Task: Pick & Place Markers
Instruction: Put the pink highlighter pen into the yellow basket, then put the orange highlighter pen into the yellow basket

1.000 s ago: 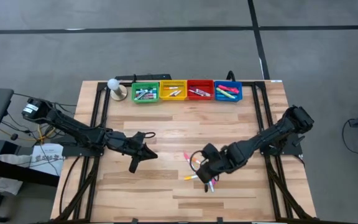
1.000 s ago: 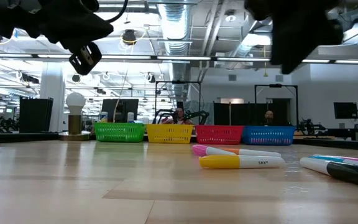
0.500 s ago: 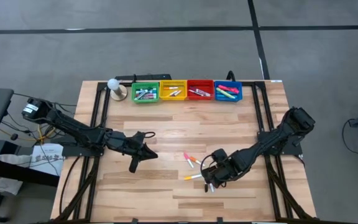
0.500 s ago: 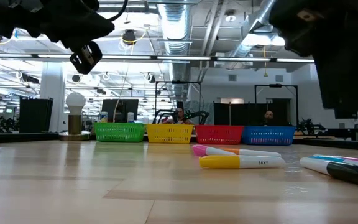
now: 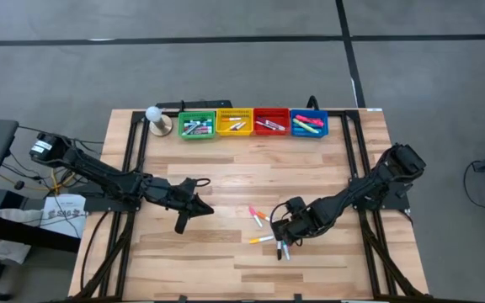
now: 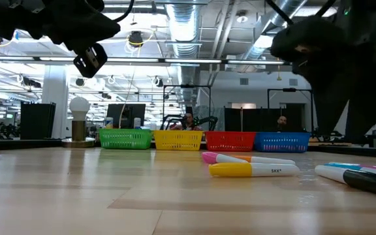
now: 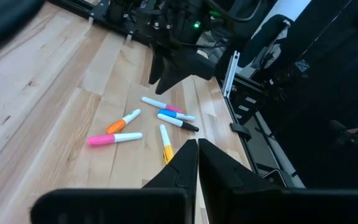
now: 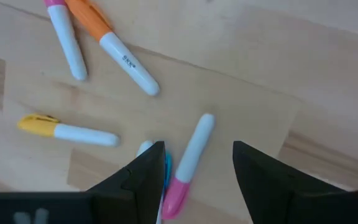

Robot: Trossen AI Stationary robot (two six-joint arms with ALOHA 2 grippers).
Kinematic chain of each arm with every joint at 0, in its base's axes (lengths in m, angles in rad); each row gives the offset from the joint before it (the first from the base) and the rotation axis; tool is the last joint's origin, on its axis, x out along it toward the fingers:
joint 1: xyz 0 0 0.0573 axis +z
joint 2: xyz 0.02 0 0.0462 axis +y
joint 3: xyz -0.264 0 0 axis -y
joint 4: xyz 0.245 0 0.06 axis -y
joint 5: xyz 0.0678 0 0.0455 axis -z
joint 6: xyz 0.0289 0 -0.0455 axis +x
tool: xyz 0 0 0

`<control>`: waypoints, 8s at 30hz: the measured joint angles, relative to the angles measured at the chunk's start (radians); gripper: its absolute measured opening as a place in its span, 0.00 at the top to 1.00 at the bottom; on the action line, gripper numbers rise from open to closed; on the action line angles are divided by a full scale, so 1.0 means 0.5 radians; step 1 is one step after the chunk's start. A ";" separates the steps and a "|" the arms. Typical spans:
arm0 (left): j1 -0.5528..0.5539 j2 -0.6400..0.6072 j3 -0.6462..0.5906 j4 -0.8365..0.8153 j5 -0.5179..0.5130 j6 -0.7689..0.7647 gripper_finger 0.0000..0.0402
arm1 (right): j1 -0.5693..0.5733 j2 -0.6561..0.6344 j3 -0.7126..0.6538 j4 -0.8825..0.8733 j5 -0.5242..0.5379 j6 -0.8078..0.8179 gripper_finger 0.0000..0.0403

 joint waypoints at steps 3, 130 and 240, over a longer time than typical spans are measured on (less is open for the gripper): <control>0.000 0.000 0.000 0.000 0.000 0.000 0.97 | -0.017 0.000 -0.060 0.108 0.000 -0.007 0.56; 0.003 0.095 0.001 0.239 -0.133 -0.119 0.97 | -0.581 -0.086 -0.173 1.181 -0.055 -0.956 1.00; 0.004 0.159 0.000 0.732 -0.484 -0.153 0.97 | -0.673 -0.111 0.295 1.717 0.156 -2.356 0.90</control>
